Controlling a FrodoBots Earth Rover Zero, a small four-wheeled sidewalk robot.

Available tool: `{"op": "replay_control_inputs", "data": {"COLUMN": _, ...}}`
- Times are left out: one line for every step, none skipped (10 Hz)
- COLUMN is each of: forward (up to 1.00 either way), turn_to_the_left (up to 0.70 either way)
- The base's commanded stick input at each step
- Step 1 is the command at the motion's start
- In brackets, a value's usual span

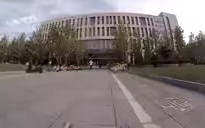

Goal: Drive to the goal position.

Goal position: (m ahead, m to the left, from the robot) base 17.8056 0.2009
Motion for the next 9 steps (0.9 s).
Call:
{"op": "replay_control_inputs", "data": {"forward": 1.0, "turn_to_the_left": 0.0}}
{"op": "replay_control_inputs", "data": {"forward": 1.0, "turn_to_the_left": 0.0}}
{"op": "replay_control_inputs", "data": {"forward": 1.0, "turn_to_the_left": 0.0}}
{"op": "replay_control_inputs", "data": {"forward": 1.0, "turn_to_the_left": 0.0}}
{"op": "replay_control_inputs", "data": {"forward": 1.0, "turn_to_the_left": 0.0}}
{"op": "replay_control_inputs", "data": {"forward": 1.0, "turn_to_the_left": 0.0}}
{"op": "replay_control_inputs", "data": {"forward": 1.0, "turn_to_the_left": 0.0}}
{"op": "replay_control_inputs", "data": {"forward": 1.0, "turn_to_the_left": 0.0}}
{"op": "replay_control_inputs", "data": {"forward": 1.0, "turn_to_the_left": 0.0}}
